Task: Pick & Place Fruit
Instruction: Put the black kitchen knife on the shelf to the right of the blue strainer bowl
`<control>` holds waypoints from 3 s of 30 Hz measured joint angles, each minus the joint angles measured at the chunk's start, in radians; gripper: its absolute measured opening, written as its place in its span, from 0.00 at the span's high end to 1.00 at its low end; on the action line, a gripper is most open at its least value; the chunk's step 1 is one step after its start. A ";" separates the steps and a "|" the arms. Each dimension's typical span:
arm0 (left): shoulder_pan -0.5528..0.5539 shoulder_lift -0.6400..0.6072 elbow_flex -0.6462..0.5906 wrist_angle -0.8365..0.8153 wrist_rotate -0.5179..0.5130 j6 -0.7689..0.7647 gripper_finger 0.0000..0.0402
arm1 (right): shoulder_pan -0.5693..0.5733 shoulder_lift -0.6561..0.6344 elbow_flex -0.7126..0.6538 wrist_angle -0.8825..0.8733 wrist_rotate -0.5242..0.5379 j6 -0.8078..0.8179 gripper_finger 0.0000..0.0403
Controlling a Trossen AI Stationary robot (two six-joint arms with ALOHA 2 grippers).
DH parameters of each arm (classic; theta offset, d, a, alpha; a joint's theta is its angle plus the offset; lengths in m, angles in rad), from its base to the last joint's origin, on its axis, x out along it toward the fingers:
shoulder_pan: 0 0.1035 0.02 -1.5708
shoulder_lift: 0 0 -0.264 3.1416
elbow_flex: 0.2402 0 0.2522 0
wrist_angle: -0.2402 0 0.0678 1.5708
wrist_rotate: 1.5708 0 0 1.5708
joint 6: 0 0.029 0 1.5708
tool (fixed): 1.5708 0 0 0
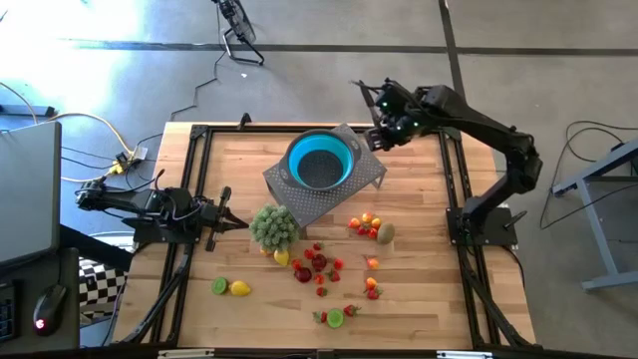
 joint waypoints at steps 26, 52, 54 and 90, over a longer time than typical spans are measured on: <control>0.000 0.000 0.000 -0.003 0.000 -0.001 1.00 | 0.029 0.144 0.000 -0.078 -0.110 0.001 0.87; 0.000 0.000 0.000 -0.004 0.000 -0.029 1.00 | 0.064 0.238 0.000 -0.054 -0.137 0.032 0.75; 0.000 0.000 0.000 -0.004 0.000 -0.029 1.00 | 0.064 0.238 0.000 -0.051 -0.131 0.031 0.70; 0.000 0.000 0.000 -0.004 0.000 -0.030 1.00 | 0.067 0.038 -0.141 0.018 0.092 -0.195 1.00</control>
